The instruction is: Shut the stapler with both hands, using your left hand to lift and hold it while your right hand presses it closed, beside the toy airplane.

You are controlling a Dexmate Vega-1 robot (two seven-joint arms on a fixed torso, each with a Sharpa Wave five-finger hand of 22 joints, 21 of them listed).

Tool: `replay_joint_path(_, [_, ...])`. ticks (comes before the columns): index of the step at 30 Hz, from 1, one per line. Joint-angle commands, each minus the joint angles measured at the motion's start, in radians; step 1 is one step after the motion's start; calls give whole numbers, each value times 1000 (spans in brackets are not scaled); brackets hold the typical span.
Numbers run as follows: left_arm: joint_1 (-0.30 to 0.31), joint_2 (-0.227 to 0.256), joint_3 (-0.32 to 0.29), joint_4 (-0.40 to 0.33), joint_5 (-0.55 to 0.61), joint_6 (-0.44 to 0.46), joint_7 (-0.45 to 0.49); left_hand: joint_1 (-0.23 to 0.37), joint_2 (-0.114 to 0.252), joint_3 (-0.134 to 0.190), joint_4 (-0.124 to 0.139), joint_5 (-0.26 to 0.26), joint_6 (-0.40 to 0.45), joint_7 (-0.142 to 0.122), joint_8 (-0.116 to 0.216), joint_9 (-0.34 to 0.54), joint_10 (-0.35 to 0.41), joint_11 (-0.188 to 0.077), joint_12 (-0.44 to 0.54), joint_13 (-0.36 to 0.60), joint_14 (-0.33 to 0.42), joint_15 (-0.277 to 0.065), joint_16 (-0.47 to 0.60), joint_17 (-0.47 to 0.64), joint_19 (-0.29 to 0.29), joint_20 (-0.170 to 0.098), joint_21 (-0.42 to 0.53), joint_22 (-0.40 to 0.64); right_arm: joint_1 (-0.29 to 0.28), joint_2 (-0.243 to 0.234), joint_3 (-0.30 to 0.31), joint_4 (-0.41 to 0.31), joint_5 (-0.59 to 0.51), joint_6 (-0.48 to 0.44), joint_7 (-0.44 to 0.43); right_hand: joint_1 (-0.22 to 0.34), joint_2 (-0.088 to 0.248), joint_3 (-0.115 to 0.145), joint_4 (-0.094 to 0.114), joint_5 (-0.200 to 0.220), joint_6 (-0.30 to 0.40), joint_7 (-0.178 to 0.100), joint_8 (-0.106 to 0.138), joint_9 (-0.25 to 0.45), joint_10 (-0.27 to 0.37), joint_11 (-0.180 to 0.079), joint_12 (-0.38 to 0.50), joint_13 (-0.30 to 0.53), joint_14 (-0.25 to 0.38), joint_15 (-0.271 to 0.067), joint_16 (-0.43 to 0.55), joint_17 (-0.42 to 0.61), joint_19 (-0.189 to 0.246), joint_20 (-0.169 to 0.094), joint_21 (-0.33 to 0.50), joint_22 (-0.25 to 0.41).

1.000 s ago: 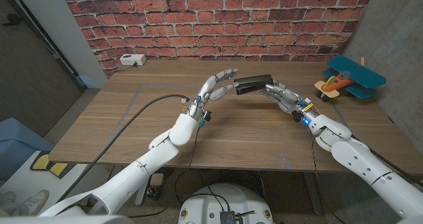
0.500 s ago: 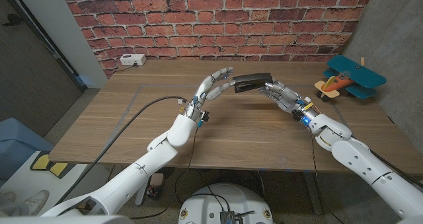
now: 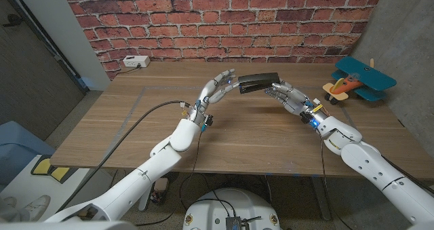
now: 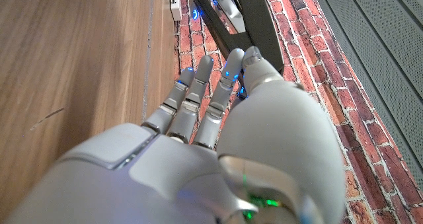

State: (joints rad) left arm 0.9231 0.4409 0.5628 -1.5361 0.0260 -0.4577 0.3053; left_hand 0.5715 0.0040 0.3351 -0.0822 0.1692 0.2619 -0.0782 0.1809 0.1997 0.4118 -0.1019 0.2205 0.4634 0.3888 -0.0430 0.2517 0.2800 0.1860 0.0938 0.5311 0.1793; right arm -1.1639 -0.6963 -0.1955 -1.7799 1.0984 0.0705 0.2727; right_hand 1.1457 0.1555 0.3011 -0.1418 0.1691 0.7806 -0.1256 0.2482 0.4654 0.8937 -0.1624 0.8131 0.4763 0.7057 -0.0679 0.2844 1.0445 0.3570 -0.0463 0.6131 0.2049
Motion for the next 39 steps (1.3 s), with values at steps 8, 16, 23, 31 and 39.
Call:
replay_joint_path(8, [52, -24, -17, -52, -137, 85, -9, -73, -27, -38, 15, 9, 11, 93, 16, -5, 40, 51, 21, -12, 92, -49, 28, -9, 55, 25, -1, 7, 4, -5, 0, -9, -20, 19, 16, 15, 22, 11, 7, 7, 110, 32, 5, 21, 4, -5, -3, 5, 8, -172, -4, 4, -6, -31, 13, 3])
replay_joint_path(16, [53, -17, -13, -63, -182, 100, -40, -110, -54, -61, 22, 11, 21, 101, 18, -8, 76, 49, 31, -23, 143, -58, 40, -21, 78, 36, -1, 8, 4, -10, 2, -13, -18, 13, 6, 14, 22, 11, 7, 7, 110, 33, 4, 21, 4, -6, -4, 6, 9, -172, -6, 6, -8, -31, 17, 2])
replay_joint_path(23, [36, -9, -5, -45, -230, 77, -102, -146, -79, -84, 31, 14, 18, 94, 16, -9, 90, 48, 33, -30, 177, -65, 48, -28, 76, 39, -8, 9, 3, -15, 0, -12, -42, 22, -11, 14, 21, 11, 7, 7, 112, 32, 4, 21, 5, -5, -5, 6, 8, -172, -9, 6, -10, -30, 21, 2])
replay_joint_path(31, [39, -7, -8, -56, -250, 92, -108, -170, -88, -97, 37, 20, 52, 105, 28, -8, 125, 50, 42, -38, 229, -81, 59, -40, 77, 41, -15, 9, 6, -14, -5, -11, -45, 21, -15, 13, 21, 11, 8, 7, 110, 31, 2, 22, 6, -6, -6, 6, 10, -172, -10, 9, -12, -31, 24, 2])
replay_joint_path(39, [35, 16, -6, -86, -279, 151, -136, -192, -91, -107, 45, 23, 81, 122, 34, -6, 127, 52, 40, -42, 228, -69, 52, -49, 72, 55, -24, 10, 14, -16, -14, -13, -48, 18, -6, 13, 21, 11, 8, 7, 112, 32, 2, 22, 6, -6, -6, 8, 10, -172, -12, 10, -14, -31, 28, 2])
